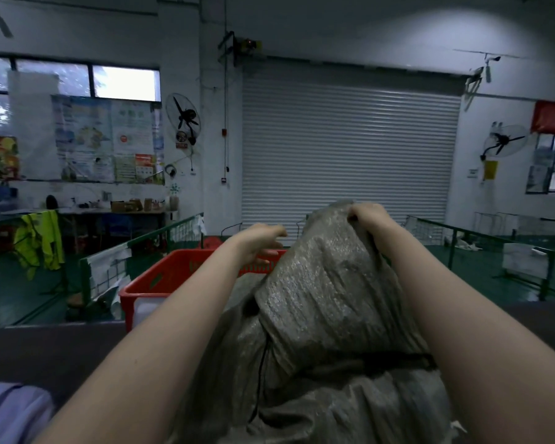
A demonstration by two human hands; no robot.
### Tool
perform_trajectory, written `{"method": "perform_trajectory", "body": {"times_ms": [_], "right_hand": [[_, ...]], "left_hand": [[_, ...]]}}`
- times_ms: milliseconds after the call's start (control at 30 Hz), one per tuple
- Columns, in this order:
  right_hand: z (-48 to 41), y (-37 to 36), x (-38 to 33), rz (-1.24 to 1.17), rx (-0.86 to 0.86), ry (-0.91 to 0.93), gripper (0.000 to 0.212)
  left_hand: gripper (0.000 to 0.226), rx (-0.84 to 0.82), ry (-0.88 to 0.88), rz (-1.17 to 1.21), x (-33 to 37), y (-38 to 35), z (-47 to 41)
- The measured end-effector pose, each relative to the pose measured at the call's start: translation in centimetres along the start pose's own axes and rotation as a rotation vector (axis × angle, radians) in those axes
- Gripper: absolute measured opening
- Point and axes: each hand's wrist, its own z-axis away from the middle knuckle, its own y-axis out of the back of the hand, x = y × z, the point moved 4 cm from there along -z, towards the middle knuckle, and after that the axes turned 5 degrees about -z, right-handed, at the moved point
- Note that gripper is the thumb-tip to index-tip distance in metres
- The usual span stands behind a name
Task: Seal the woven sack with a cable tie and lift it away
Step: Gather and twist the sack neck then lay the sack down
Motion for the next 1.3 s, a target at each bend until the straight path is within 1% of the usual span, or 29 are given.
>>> {"method": "perform_trajectory", "body": {"times_ms": [100,133,200,300,333,367,433,533,567,600,633,700,733,767,800,833,867,900,933,1000,1033,1067,1100,1167,1233,1267,1300], "right_hand": [[-0.4,0.7,-1.1,-0.282,0.012,0.077,0.022],[-0.4,0.9,-1.4,-0.387,-0.003,0.099,0.024],[-0.4,1.0,-2.0,-0.583,-0.088,0.132,0.025],[0.1,1.1,-3.1,-0.809,-0.213,0.132,0.016],[0.5,1.1,-3.3,-0.865,-0.239,0.132,0.015],[0.7,1.2,-3.6,-0.924,-0.269,0.139,0.016],[1.0,1.4,-3.8,-1.013,-0.319,0.171,0.018],[1.3,2.0,-3.6,-1.016,-0.315,0.222,0.019],[1.3,2.3,-3.6,-1.016,-0.299,0.229,0.020],[1.5,2.6,-3.6,-1.002,-0.285,0.228,0.021],[1.5,2.8,-3.6,-0.967,-0.265,0.213,0.024],[0.7,3.4,-3.3,-0.748,-0.177,0.190,0.036],[0.3,3.8,-3.2,-0.540,-0.099,0.211,0.041],[-0.4,4.2,-3.0,-0.263,-0.025,0.252,0.042],[-0.7,4.5,-2.9,0.046,0.049,0.300,0.037],[-0.9,4.6,-2.9,0.293,0.080,0.327,0.031],[-1.0,4.5,-2.9,0.403,0.059,0.324,0.025],[-1.1,4.3,-3.1,0.366,-0.009,0.309,0.017],[-1.1,4.2,-3.6,0.240,-0.100,0.292,0.010],[-0.8,4.2,-4.9,-0.179,-0.247,0.207,0.026],[-0.8,4.3,-5.5,-0.385,-0.286,0.145,0.031],[-0.8,4.5,-5.8,-0.528,-0.315,0.078,0.036],[-0.8,4.6,-6.0,-0.584,-0.325,0.009,0.042],[-0.4,4.7,-6.3,-0.571,-0.397,-0.054,0.054],[0.0,4.6,-6.7,-0.544,-0.419,-0.046,0.056],[0.3,4.5,-7.0,-0.531,-0.412,-0.037,0.060],[0.4,4.4,-7.3,-0.518,-0.398,-0.027,0.059]], "left_hand": [[0.049,-0.045,-0.060,0.018,1.2,-1.3,-0.5],[0.051,-0.071,-0.087,0.046,1.8,-1.8,-0.4],[0.054,-0.128,-0.138,0.158,2.8,-2.6,-0.5],[0.052,-0.134,-0.213,0.210,4.9,-3.3,-1.0],[0.047,-0.131,-0.232,0.217,5.6,-3.4,-0.9],[0.039,-0.163,-0.267,0.232,6.5,-3.8,-0.8],[0.027,-0.235,-0.285,0.293,7.8,-4.7,-0.5],[0.026,-0.176,-0.284,0.367,8.7,-5.2,-0.9],[0.025,-0.119,-0.280,0.344,8.9,-5.1,-0.9],[0.025,-0.039,-0.274,0.329,9.2,-4.8,-0.7],[0.030,0.069,-0.266,0.336,9.6,-4.2,-0.7],[0.039,0.311,-0.289,0.367,10.2,-2.4,-0.5],[0.039,0.448,-0.320,0.372,10.4,-1.3,0.0],[0.037,0.553,-0.372,0.365,10.7,-0.2,0.6],[0.033,0.627,-0.429,0.359,11.0,0.6,1.1],[0.028,0.682,-0.491,0.354,11.4,1.2,1.7],[0.022,0.711,-0.544,0.331,11.9,1.4,2.3],[0.017,0.718,-0.584,0.292,12.4,1.3,2.7],[0.015,0.699,-0.616,0.259,12.8,1.0,2.9],[0.020,0.600,-0.656,0.229,13.4,0.1,3.3],[0.025,0.549,-0.659,0.233,13.5,-0.3,3.6],[0.028,0.498,-0.662,0.249,13.5,-0.7,3.6],[0.027,0.430,-0.674,0.279,13.5,-1.1,3.6],[0.017,0.255,-0.699,0.329,13.5,-1.9,3.8],[0.016,0.090,-0.684,0.311,13.4,-2.5,4.0],[0.019,0.029,-0.664,0.279,13.2,-2.7,4.0],[0.025,-0.010,-0.640,0.251,13.0,-2.8,4.0]]}}
